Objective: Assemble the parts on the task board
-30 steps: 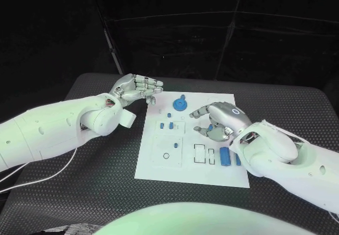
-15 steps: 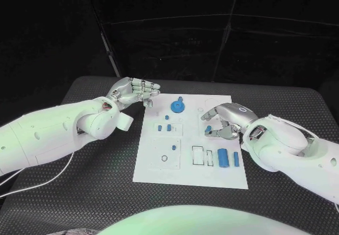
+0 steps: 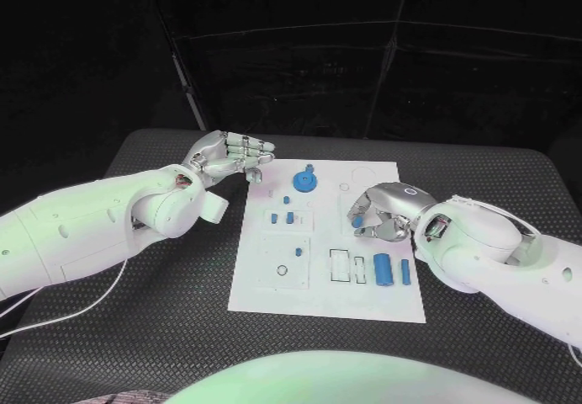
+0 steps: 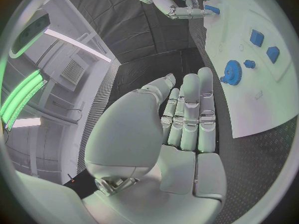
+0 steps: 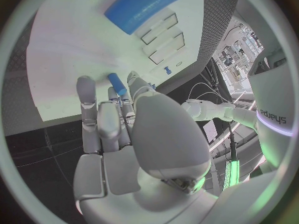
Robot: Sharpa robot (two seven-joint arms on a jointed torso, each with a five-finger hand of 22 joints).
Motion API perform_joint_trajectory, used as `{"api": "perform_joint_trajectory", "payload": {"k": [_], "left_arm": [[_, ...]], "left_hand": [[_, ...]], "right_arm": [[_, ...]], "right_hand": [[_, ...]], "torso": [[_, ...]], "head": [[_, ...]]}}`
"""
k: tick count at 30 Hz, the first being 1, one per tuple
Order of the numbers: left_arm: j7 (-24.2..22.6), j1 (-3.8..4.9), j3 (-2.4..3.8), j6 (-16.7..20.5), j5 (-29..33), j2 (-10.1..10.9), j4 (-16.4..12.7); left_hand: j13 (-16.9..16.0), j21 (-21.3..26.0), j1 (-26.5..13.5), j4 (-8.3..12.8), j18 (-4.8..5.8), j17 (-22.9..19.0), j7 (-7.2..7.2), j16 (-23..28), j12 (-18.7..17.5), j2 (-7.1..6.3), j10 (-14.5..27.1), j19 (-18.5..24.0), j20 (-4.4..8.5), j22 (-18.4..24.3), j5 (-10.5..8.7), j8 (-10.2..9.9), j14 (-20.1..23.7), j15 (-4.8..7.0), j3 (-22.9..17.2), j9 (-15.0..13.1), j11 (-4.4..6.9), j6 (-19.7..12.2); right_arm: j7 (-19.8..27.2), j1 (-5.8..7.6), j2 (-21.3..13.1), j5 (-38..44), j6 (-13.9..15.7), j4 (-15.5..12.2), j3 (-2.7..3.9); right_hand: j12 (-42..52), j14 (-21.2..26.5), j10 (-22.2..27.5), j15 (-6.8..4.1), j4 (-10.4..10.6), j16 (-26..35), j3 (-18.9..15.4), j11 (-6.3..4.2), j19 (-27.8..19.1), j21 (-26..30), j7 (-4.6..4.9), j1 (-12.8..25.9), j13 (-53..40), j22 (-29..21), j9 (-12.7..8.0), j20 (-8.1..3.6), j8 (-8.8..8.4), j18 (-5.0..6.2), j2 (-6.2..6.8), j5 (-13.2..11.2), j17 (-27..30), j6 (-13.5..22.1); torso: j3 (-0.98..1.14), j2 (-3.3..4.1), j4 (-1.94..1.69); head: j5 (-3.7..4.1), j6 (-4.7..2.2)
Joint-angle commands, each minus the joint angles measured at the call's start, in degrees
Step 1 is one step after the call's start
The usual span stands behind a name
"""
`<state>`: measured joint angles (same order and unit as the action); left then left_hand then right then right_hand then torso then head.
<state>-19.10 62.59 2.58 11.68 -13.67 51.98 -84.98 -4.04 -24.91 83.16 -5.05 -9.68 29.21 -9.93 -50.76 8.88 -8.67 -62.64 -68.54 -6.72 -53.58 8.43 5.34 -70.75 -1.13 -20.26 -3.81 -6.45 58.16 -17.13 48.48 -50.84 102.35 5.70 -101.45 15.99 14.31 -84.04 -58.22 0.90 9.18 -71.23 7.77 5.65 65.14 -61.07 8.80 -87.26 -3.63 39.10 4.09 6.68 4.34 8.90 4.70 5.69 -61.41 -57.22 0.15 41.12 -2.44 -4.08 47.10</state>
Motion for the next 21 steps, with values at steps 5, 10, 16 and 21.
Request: {"api": "perform_joint_trajectory", "payload": {"k": [5,10,16,21], "left_arm": [[-0.24,0.07,0.07,-0.64,0.24,-0.08,0.01],[-0.22,0.07,0.07,-0.72,0.24,-0.1,0.06],[-0.12,0.07,0.07,-0.84,0.24,-0.1,0.11],[-0.08,0.06,0.07,-0.91,0.24,-0.08,0.16]], "left_hand": [[-0.03,0.19,-0.12,0.21,-0.72,-0.09,0.02,0.17,0.16,0.39,0.37,0.33,-0.06,0.05,-0.01,-0.37,0.54,-0.03,0.11,0.0,0.19,-0.48],[-0.03,0.19,-0.12,0.21,-0.72,-0.09,0.02,0.17,0.16,0.39,0.37,0.33,-0.06,0.05,-0.01,-0.37,0.54,-0.03,0.11,0.0,0.19,-0.48],[-0.03,0.19,-0.12,0.21,-0.72,-0.09,0.02,0.17,0.16,0.39,0.37,0.33,-0.06,0.05,-0.01,-0.37,0.54,-0.03,0.11,0.0,0.19,-0.48],[-0.04,0.21,-0.15,0.21,-0.73,-0.11,0.02,0.17,0.22,0.47,0.4,0.33,-0.06,0.08,0.0,-0.34,0.55,-0.03,0.11,-0.02,0.2,-0.43]], "right_arm": [[-0.05,0.06,0.32,0.59,0.22,-0.03,0.01],[-0.15,0.06,0.41,1.13,1.36,0.11,0.01],[-0.97,0.06,0.41,3.15,2.79,0.28,0.01],[-1.13,0.05,0.36,4.3,3.86,-0.04,0.01]], "right_hand": [[-0.56,-1.33,-4.99,-0.96,0.18,-1.64,3.56,-0.85,1.97,-2.18,-0.24,-1.45,0.0,3.08,0.14,-0.58,0.72,-0.22,-1.67,-0.87,-1.85,-3.36],[-1.27,-1.52,-7.05,-1.3,-0.06,-2.2,5.72,-1.29,2.4,-2.87,-0.51,-2.16,-0.09,3.96,0.14,-0.92,0.96,-0.35,-1.85,-1.29,-2.48,-4.77],[-2.25,-1.64,-8.75,-1.59,-1.26,-2.72,8.95,-1.54,2.79,-3.77,-0.59,-3.43,-0.18,5.11,0.06,-1.27,1.06,-0.52,-1.82,-1.29,-3.08,-5.86],[-2.58,-1.65,-10.07,-1.69,-2.27,-2.92,11.05,-1.7,2.84,-4.26,-0.57,-3.81,-0.37,5.65,0.04,-1.42,1.16,-0.59,-1.55,-1.35,-3.27,-6.54]], "torso": [[0.06,0.0,0.05],[0.06,-0.03,0.02],[0.05,-0.02,0.01],[0.05,-0.03,0.06]], "head": [[-0.02,0.06],[0.01,0.1],[0.04,0.1],[0.06,0.09]]}}
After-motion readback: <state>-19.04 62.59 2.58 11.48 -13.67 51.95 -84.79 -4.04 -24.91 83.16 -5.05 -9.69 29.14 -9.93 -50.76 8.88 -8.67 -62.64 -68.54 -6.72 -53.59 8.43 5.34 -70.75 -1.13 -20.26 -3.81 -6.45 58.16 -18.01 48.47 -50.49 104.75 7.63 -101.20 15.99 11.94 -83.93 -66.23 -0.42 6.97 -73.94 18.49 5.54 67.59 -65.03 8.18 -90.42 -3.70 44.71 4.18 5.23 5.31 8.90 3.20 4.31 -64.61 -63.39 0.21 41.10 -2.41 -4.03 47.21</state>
